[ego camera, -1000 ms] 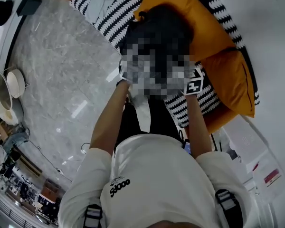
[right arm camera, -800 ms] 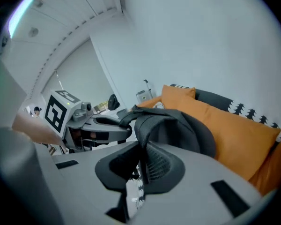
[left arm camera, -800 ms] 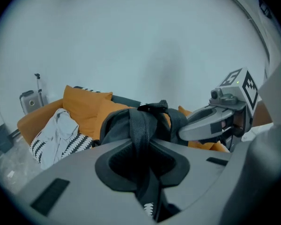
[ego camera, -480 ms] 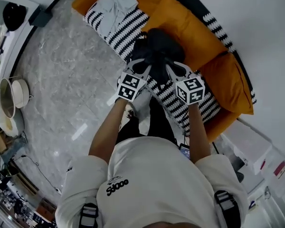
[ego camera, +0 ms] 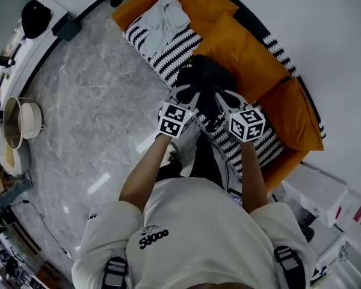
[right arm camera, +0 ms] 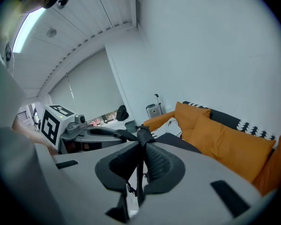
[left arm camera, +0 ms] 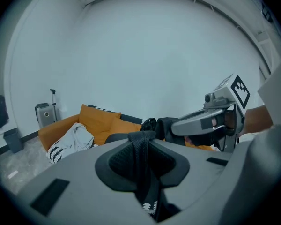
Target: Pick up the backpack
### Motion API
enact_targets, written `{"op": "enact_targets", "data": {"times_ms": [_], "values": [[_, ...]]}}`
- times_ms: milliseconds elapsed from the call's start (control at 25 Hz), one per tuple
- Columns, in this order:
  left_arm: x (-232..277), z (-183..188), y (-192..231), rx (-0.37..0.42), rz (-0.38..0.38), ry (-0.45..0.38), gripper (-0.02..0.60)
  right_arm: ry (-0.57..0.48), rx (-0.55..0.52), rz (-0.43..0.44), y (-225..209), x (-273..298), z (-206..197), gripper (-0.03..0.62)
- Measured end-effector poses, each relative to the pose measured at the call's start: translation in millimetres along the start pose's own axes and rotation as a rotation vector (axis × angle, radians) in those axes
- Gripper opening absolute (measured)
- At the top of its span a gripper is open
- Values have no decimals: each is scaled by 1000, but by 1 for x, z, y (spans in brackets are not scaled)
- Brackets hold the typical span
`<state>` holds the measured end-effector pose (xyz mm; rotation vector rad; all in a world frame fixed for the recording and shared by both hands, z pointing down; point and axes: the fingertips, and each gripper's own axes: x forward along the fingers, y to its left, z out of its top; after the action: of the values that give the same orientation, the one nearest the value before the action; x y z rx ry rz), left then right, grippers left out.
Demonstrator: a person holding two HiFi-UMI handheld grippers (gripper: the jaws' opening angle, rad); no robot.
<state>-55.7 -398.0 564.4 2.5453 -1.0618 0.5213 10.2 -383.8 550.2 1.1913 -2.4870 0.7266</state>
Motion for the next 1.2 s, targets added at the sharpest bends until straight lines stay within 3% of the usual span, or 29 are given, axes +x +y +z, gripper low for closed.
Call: {"op": "enact_targets", "data": {"times_ms": [520, 840, 1200], "values": [[-136, 23, 11, -57, 54, -150, 71, -73, -35, 109, 131, -16, 33, 54], [-224, 49, 5, 59, 90, -224, 71, -133, -129, 158, 214, -42, 64, 54], [-277, 106, -7, 98, 115, -344, 71, -230, -203, 185, 261, -80, 118, 54]]}}
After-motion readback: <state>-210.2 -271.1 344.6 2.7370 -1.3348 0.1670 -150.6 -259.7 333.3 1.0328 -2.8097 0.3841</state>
